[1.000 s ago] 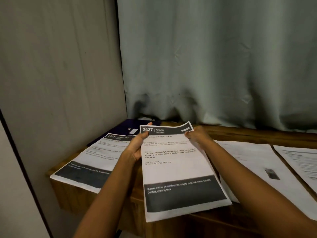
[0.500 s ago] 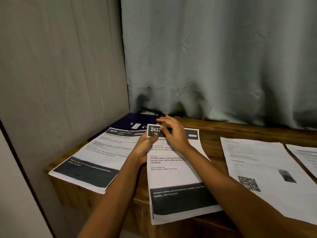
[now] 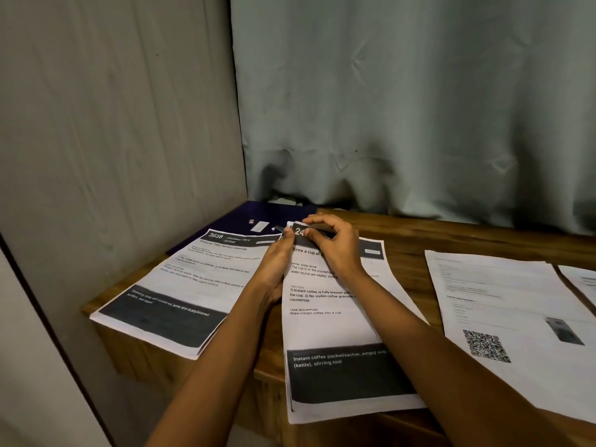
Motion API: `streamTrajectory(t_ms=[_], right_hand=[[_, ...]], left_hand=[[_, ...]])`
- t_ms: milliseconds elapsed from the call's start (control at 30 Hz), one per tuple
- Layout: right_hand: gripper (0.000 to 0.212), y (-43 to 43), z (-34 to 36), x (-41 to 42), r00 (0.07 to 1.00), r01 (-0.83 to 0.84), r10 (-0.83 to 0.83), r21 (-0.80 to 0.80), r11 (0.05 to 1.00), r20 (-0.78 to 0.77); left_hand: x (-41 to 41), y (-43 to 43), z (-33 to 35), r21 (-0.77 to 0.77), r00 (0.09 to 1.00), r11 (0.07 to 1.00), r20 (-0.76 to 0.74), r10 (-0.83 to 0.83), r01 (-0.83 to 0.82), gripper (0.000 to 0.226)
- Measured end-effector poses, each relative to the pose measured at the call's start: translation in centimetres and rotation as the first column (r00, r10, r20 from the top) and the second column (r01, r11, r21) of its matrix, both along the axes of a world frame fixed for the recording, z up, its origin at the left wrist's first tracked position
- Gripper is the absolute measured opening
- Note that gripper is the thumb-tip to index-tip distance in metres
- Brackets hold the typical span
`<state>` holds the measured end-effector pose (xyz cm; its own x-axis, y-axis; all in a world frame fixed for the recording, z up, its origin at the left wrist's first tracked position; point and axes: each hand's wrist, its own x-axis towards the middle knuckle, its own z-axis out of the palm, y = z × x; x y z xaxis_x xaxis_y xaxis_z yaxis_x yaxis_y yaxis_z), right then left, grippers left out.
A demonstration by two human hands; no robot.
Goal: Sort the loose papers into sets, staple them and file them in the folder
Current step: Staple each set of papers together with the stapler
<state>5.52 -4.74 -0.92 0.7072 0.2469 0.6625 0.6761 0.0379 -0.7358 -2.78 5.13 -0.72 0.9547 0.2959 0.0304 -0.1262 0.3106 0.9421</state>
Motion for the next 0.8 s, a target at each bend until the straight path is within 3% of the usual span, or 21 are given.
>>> streamTrajectory(t_ms=[300,800], right_hand=[[0.008,-0.7,-0.1,0.4,0.990,-0.122,0.124,0.041,0.992,-0.060],[0.012,-0.8,-0.2,0.0,0.991,-0.129,0.131,0.071,0.989,-0.027]], left_hand=[[-0.3,-0.4,0.7,-0.140,0.996,0.989,-0.070,-0.064,0.053,0.042],[-1.2,-0.3,1.0,-0.157,0.992,0.984,-0.077,-0.102,0.089,0.043]])
